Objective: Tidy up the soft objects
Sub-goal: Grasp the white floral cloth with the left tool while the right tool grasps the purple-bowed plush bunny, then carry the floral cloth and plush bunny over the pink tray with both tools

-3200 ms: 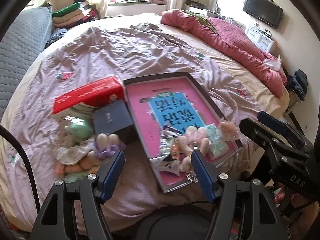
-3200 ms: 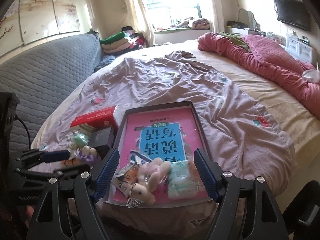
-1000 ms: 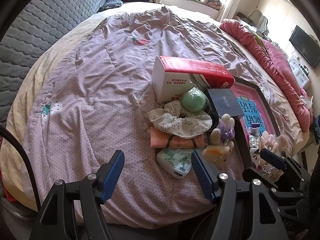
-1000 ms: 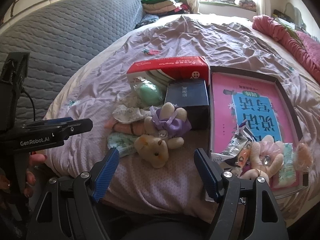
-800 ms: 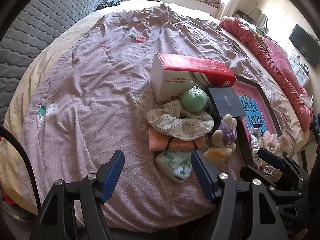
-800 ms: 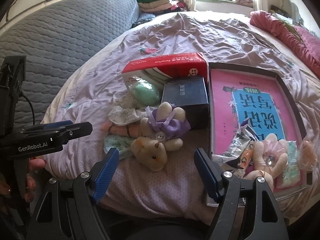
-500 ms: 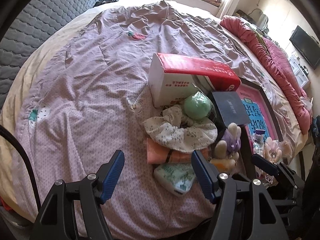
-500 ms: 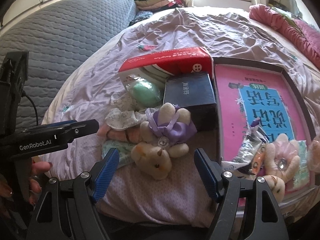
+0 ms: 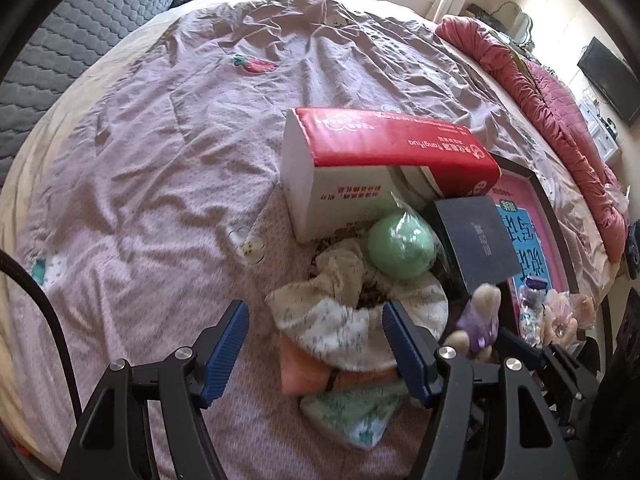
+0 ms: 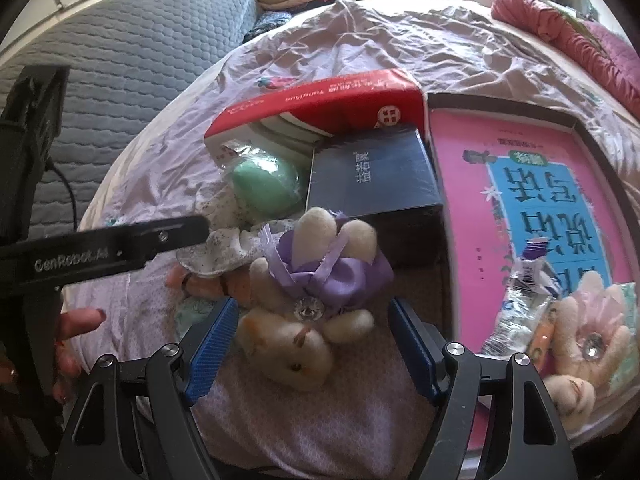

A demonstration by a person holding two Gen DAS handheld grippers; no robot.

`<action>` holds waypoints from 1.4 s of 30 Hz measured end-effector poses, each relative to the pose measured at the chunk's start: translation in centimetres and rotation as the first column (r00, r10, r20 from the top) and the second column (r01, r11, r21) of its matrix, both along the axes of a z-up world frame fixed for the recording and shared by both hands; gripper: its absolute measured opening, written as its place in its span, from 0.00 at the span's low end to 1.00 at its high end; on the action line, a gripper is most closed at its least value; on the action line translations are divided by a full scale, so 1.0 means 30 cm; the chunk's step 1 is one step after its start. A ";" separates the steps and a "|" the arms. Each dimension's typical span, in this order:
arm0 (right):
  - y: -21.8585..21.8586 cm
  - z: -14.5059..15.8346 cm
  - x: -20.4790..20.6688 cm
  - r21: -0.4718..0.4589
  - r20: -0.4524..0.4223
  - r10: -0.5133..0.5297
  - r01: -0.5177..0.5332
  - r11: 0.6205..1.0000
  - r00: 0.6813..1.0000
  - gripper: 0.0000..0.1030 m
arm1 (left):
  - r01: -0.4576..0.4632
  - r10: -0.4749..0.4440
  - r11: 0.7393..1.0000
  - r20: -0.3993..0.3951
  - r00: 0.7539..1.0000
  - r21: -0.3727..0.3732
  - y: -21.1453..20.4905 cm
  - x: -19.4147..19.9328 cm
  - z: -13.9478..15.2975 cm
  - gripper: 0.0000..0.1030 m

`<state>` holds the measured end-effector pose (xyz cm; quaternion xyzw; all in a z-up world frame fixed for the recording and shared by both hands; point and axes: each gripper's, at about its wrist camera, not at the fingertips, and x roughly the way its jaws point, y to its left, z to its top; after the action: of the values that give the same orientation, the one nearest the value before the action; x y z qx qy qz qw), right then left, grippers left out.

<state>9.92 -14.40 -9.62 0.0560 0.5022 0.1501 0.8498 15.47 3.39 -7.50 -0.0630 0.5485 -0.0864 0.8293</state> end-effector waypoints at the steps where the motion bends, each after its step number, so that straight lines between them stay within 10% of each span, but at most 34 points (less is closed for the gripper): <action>1: 0.003 -0.007 0.004 -0.004 -0.002 0.004 -0.004 1.000 1.000 0.75 | 0.002 -0.002 1.000 -0.002 1.000 -0.004 0.000 0.007 -0.005 0.67; 12: -0.036 0.005 0.002 0.061 0.037 0.030 -0.032 0.998 0.999 0.50 | 0.002 -0.004 0.998 -0.033 0.999 -0.062 -0.033 0.070 -0.090 0.66; 23: -0.064 0.045 -0.031 0.090 0.063 0.024 -0.030 0.995 0.998 0.49 | 0.056 -0.060 0.991 -0.027 0.998 -0.120 -0.070 0.071 -0.087 0.18; 42: -0.091 0.102 -0.075 0.113 0.096 0.018 -0.029 0.993 0.995 0.49 | 0.082 -0.074 0.984 0.061 0.995 -0.157 -0.052 -0.096 0.045 0.16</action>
<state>7.66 -17.14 -6.57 0.0916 0.4527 0.1912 0.8661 12.58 1.83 -6.15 -0.1050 0.5189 -0.1639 0.8323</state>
